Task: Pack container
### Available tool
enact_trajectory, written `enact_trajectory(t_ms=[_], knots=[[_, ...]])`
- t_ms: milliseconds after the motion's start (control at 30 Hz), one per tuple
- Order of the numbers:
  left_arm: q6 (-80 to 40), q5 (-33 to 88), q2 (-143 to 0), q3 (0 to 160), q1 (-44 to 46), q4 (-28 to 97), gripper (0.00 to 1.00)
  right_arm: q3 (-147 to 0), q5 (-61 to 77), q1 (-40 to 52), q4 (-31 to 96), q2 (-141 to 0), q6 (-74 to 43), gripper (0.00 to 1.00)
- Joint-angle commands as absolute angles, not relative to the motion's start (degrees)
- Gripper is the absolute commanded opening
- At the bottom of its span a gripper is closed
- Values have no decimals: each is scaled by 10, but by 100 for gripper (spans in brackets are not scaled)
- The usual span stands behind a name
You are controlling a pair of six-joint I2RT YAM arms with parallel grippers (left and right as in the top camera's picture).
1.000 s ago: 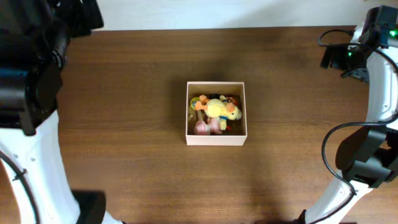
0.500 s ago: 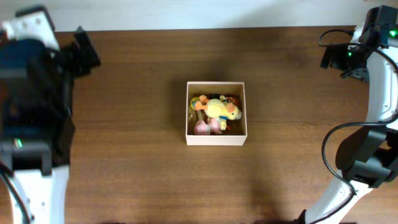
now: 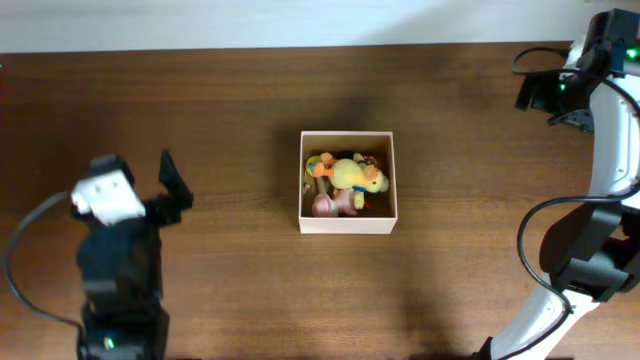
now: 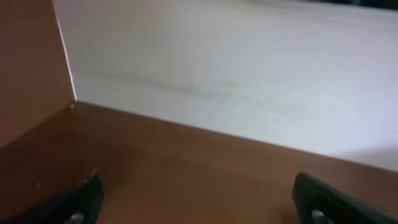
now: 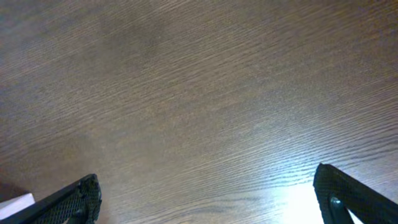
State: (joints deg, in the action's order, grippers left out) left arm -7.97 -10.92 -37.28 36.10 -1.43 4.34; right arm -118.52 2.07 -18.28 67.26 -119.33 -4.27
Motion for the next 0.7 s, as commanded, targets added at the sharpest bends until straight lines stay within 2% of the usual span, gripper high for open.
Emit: enact_trajectory(t_ms=[0, 300, 667], knots=[[-81, -100, -303, 300, -17, 19, 99, -1182, 24, -181, 671, -1197, -44, 99], [-83, -82, -166, 170, -17, -21, 99, -1182, 24, -181, 671, -1197, -44, 99], [-83, -69, -85, 57, -17, -68, 99, -1182, 24, -181, 671, -1197, -44, 99]])
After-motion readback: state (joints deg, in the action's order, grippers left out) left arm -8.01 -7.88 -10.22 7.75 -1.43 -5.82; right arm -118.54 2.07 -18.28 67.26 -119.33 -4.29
